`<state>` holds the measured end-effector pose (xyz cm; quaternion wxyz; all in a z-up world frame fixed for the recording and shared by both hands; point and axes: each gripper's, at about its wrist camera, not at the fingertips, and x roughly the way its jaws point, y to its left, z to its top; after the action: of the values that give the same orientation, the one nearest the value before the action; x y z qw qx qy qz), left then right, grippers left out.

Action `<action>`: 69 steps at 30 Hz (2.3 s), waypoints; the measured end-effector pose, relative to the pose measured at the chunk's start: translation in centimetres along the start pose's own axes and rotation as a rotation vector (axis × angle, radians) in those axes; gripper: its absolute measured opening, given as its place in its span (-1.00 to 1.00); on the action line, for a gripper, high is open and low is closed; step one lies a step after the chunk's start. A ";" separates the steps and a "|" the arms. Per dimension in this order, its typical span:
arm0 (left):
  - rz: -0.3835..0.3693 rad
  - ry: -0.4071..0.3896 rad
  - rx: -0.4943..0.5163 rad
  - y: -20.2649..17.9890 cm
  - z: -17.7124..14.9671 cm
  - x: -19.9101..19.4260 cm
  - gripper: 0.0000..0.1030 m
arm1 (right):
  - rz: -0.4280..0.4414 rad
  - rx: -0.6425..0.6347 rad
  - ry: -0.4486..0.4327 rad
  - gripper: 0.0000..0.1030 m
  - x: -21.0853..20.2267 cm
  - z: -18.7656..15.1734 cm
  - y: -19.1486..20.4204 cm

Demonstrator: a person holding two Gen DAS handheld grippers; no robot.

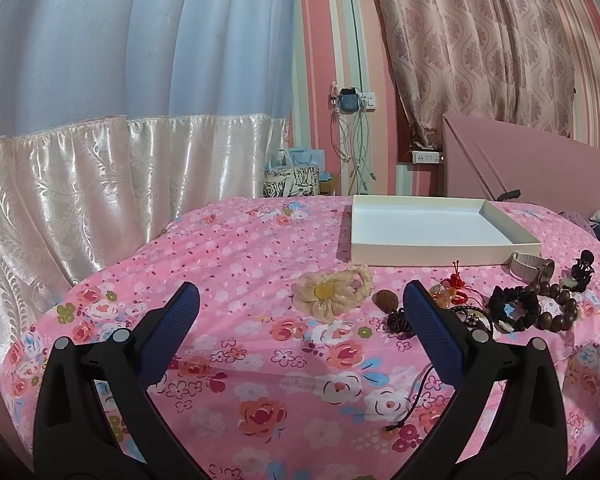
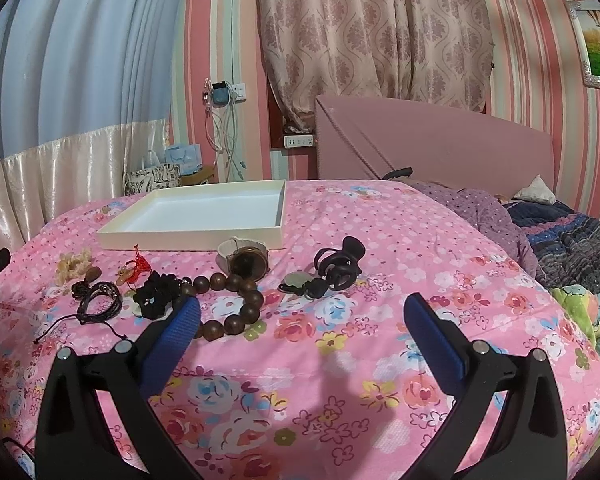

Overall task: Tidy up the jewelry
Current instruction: 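Grasp the cream flower scrunchie with the left gripper while the right grasps the claw clip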

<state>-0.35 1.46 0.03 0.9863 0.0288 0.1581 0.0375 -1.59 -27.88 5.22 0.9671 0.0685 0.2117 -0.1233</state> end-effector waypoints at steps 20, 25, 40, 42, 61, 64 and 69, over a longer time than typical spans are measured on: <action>-0.053 0.139 0.043 -0.5 0.2 2.7 0.94 | 0.033 -0.017 0.114 0.96 3.0 1.8 -1.1; -0.057 0.201 0.062 0.3 1.0 5.3 0.94 | -0.003 -0.021 0.177 0.95 7.0 3.8 -2.7; -0.194 0.404 0.032 1.4 0.7 12.3 0.94 | -0.039 0.070 0.426 0.16 17.5 4.0 -4.1; -0.195 0.412 0.040 1.1 0.8 12.8 0.94 | -0.029 0.075 0.427 0.10 17.8 4.0 -4.2; -0.226 0.547 0.158 -3.9 -0.1 18.3 -0.44 | 0.022 0.101 0.312 0.00 13.0 5.2 -6.3; -0.223 0.536 0.145 -4.1 0.2 18.0 -0.61 | 0.034 0.093 0.310 0.00 12.9 5.1 -6.7; -0.232 0.458 0.128 -4.4 2.5 16.2 -0.62 | 0.049 0.091 0.280 0.00 12.1 5.9 -7.3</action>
<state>16.08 -1.65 -2.92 0.9187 0.0634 0.3816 -0.0804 9.47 -38.54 4.79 0.9267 0.1338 0.3371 -0.0982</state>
